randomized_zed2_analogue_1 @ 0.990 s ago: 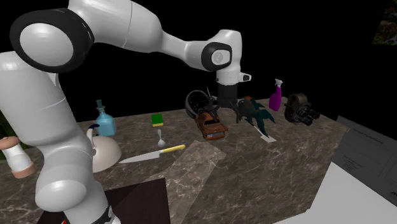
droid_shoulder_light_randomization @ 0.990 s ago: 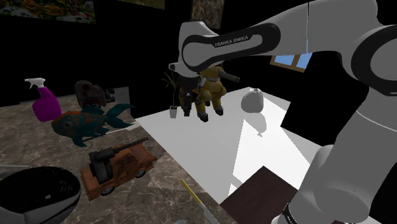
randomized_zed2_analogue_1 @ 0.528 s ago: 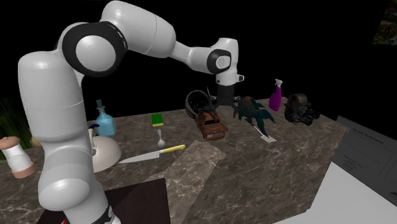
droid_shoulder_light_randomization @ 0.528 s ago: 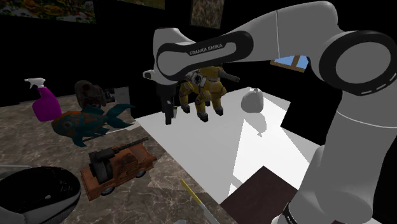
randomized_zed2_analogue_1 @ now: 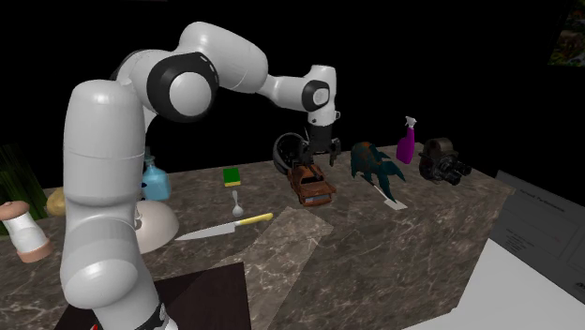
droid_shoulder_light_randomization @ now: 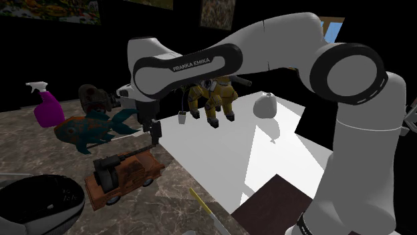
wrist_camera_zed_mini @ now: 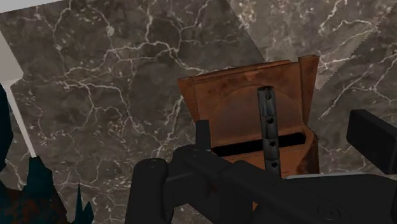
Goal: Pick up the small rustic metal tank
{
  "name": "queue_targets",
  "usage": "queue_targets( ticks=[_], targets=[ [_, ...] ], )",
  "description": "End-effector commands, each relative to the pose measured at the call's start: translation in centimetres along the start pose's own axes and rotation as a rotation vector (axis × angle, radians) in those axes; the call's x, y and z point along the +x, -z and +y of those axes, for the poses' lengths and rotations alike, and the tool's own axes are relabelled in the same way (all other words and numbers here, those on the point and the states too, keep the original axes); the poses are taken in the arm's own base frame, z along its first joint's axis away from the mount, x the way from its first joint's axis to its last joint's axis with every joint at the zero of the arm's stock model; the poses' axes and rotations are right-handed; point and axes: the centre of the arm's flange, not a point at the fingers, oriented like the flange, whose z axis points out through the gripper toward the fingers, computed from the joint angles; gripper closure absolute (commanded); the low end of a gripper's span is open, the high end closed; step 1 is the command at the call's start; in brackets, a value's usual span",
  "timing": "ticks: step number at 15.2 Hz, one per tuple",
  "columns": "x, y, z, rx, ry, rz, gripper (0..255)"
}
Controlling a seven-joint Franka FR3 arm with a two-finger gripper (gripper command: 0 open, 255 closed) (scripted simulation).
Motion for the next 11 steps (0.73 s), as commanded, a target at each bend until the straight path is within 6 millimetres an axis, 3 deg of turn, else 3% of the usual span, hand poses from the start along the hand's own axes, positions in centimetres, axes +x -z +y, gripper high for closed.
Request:
queue_targets(
  ticks=[1, 2, 11],
  targets=[
    [2.5, -0.8, -0.4, 0.004, 0.077, 0.002, 0],
    [3.4, -1.1, -0.7, 0.005, 0.106, 0.003, 0],
    [3.5, -5.1, -0.7, 0.005, 0.106, 0.003, 0]
  ],
)
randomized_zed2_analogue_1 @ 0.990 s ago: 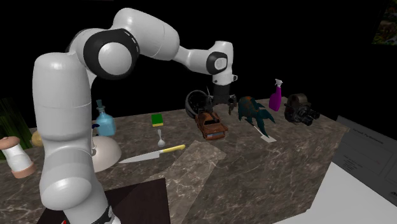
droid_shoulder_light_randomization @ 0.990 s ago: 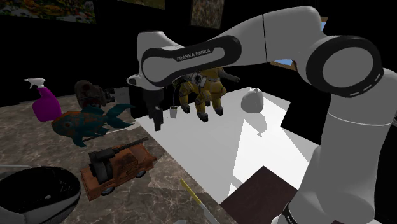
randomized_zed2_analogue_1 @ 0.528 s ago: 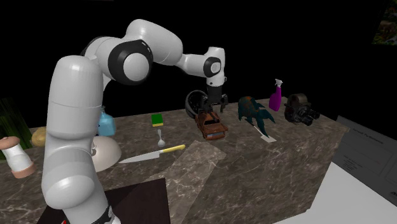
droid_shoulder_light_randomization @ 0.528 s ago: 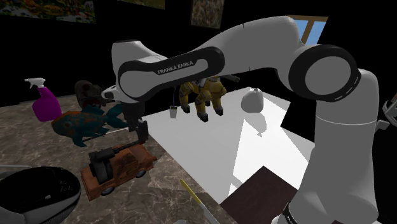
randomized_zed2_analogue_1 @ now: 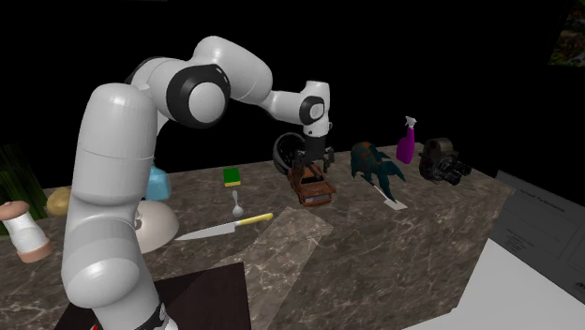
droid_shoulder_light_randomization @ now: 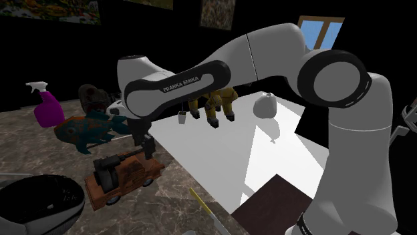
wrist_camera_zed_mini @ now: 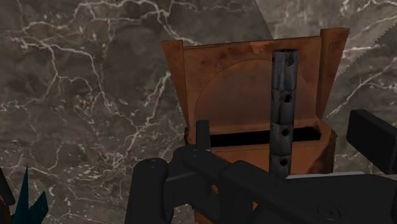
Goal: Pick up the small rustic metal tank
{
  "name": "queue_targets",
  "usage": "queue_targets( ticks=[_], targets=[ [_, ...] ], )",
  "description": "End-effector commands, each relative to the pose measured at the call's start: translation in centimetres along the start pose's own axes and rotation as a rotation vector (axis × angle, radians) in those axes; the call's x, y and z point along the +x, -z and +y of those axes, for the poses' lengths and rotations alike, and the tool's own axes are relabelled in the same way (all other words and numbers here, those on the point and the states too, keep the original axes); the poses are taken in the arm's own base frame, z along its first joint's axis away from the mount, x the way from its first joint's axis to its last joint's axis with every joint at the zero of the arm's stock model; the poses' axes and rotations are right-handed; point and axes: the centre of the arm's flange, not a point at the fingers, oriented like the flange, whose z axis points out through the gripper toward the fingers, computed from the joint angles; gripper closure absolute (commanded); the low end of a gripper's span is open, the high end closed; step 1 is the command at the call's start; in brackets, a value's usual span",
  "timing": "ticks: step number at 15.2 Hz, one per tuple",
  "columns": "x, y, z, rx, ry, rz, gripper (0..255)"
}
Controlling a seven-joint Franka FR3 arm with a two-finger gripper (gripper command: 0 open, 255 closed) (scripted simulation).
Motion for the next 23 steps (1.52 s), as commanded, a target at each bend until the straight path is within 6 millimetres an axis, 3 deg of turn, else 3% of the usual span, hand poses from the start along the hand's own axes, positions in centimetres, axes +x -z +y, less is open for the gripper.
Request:
queue_targets(
  ticks=[1, 10, 23],
  targets=[
    [0.0, -0.2, 0.0, 0.0, 0.0, 0.0, 255],
    [0.1, -0.2, 0.0, 0.0, 0.0, 0.0, 255],
    [-0.1, 6.6, 0.0, 0.0, 0.0, 0.0, 255]
  ],
)
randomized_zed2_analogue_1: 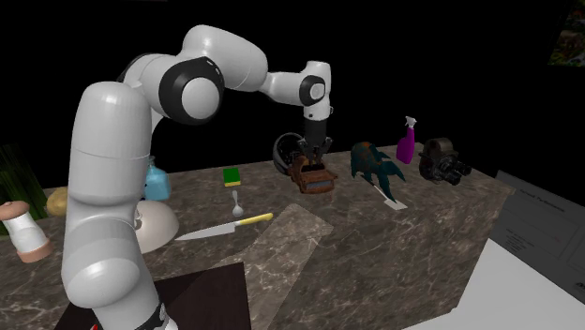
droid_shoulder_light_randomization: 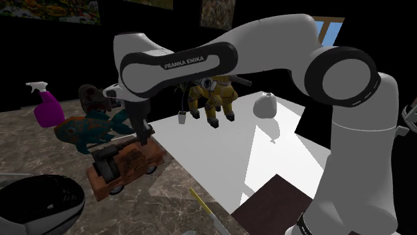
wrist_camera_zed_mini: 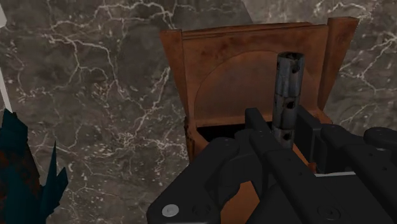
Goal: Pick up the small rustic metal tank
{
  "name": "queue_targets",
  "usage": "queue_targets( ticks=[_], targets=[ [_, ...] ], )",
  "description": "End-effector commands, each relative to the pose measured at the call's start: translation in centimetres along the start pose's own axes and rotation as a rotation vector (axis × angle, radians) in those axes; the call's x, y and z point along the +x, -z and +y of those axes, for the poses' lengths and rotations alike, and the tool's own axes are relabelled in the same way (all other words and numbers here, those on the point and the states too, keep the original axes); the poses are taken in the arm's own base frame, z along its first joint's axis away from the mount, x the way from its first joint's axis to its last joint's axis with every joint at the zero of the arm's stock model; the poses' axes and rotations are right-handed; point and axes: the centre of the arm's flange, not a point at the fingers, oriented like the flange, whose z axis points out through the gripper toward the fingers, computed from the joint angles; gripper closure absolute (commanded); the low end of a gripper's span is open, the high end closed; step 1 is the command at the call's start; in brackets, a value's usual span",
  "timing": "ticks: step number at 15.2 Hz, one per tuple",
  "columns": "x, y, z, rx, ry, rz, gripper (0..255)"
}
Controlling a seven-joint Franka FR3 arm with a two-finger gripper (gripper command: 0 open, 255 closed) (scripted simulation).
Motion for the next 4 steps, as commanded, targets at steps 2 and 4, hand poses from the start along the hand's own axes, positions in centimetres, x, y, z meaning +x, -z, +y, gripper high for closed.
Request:
queue_targets(
  ticks=[2, 4],
  targets=[
    [-0.06, 1.85, 0.04, -0.004, 0.0, 0.002, 255],
    [-0.06, 1.93, 0.03, -0.004, 0.0, 0.002, 255]
  ],
)
